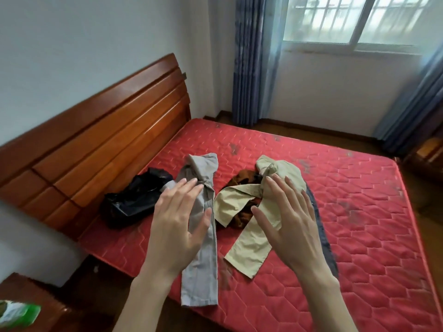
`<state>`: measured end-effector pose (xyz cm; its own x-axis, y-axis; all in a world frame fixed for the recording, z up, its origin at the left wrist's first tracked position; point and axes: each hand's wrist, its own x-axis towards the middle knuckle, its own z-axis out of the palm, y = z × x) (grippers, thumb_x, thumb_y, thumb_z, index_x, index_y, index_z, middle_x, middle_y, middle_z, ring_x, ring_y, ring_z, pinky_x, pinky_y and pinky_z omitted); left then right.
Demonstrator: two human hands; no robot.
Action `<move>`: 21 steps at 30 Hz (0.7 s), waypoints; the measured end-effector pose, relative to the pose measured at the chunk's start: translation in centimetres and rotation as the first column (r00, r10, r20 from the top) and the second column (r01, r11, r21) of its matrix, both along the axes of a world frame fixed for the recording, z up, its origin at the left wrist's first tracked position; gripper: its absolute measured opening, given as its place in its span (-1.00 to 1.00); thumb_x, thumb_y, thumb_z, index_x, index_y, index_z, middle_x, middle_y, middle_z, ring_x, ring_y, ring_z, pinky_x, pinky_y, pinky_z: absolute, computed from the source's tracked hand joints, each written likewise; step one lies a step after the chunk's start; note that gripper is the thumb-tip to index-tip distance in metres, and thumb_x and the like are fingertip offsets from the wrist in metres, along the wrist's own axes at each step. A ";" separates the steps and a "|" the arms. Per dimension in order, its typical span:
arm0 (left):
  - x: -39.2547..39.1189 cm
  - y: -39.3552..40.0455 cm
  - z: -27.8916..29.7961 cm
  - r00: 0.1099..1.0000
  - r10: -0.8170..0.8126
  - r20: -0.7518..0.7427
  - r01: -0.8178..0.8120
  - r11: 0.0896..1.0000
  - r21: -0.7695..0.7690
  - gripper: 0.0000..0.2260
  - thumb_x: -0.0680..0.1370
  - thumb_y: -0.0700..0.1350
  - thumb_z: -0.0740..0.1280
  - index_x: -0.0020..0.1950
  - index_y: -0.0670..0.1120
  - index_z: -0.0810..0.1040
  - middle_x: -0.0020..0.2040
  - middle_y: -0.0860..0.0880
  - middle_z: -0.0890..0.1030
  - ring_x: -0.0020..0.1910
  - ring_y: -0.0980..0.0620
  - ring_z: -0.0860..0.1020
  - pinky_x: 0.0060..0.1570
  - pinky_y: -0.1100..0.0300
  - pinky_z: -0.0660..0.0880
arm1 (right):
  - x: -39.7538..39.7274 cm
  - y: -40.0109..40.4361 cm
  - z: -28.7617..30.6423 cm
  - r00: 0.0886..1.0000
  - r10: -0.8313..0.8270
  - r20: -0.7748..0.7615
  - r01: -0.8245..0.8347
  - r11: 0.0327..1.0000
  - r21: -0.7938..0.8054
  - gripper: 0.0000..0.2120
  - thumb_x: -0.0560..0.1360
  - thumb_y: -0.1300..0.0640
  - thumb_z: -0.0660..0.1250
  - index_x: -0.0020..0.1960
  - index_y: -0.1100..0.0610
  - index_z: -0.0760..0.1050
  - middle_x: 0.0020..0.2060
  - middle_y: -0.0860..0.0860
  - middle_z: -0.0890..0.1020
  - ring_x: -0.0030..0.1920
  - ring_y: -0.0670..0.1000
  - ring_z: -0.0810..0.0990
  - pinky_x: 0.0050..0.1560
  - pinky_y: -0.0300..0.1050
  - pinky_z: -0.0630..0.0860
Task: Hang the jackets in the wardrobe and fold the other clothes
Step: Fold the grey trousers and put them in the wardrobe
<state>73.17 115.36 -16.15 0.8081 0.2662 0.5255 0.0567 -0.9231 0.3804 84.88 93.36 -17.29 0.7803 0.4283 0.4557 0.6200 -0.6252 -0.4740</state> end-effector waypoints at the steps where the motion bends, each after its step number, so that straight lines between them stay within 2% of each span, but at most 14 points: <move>1: 0.7 0.7 -0.1 1.000 -0.012 -0.006 0.012 1.000 -0.004 -0.55 0.68 0.13 0.23 0.48 -0.08 0.49 0.49 0.01 0.49 0.58 0.04 0.31 0.58 -0.08 0.22 | 0.3 0.5 0.0 1.000 -0.012 0.002 0.012 1.000 -0.005 -0.36 0.63 -0.27 0.20 0.62 0.00 0.27 0.61 -0.10 0.29 0.65 -0.10 0.07 0.61 0.20 0.16; 4: 2.8 2.1 -0.7 0.999 -0.042 -0.022 0.042 0.999 -0.024 -0.56 0.68 0.12 0.24 0.48 -0.08 0.49 0.49 0.01 0.49 0.58 0.05 0.30 0.59 -0.01 0.19 | 1.4 1.5 0.0 0.998 -0.055 -0.011 0.055 0.998 -0.034 -0.35 0.63 -0.30 0.17 0.62 -0.02 0.26 0.61 -0.10 0.28 0.65 -0.11 0.05 0.62 0.18 0.12; 10: 7.4 3.5 -2.3 0.994 -0.104 -0.042 0.100 0.992 -0.081 -0.57 0.66 0.07 0.29 0.48 -0.09 0.50 0.49 0.00 0.49 0.59 0.08 0.29 0.59 -0.06 0.19 | 4.5 2.6 -0.4 0.995 -0.096 -0.036 0.094 0.994 -0.061 -0.37 0.65 -0.26 0.23 0.63 -0.01 0.25 0.62 -0.10 0.25 0.65 -0.14 0.02 0.65 0.12 0.07; 16: 13.2 4.7 -3.5 0.987 -0.139 -0.079 0.135 0.989 -0.058 -0.55 0.66 0.10 0.28 0.49 -0.09 0.49 0.50 0.01 0.48 0.59 0.07 0.30 0.57 -0.14 0.22 | 9.7 4.0 -2.3 0.991 -0.107 -0.076 0.104 0.993 -0.049 -0.36 0.65 -0.27 0.22 0.64 -0.04 0.22 0.62 -0.12 0.25 0.65 -0.14 0.02 0.64 0.14 0.09; 21: 18.3 6.3 -4.5 0.987 -0.131 -0.096 0.132 0.991 0.005 -0.56 0.66 0.10 0.27 0.46 -0.09 0.52 0.48 0.01 0.51 0.57 0.10 0.31 0.58 -0.06 0.22 | 15.1 5.9 -4.0 0.989 -0.103 -0.103 0.102 0.995 -0.011 -0.37 0.65 -0.25 0.26 0.63 -0.05 0.23 0.60 -0.12 0.29 0.64 -0.12 0.09 0.64 0.10 0.10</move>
<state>91.50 121.64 -20.63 0.8820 0.1487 0.4472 -0.0303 -0.9291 0.3687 100.02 99.22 -21.32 0.8629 0.3462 0.3681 0.5006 -0.6857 -0.5284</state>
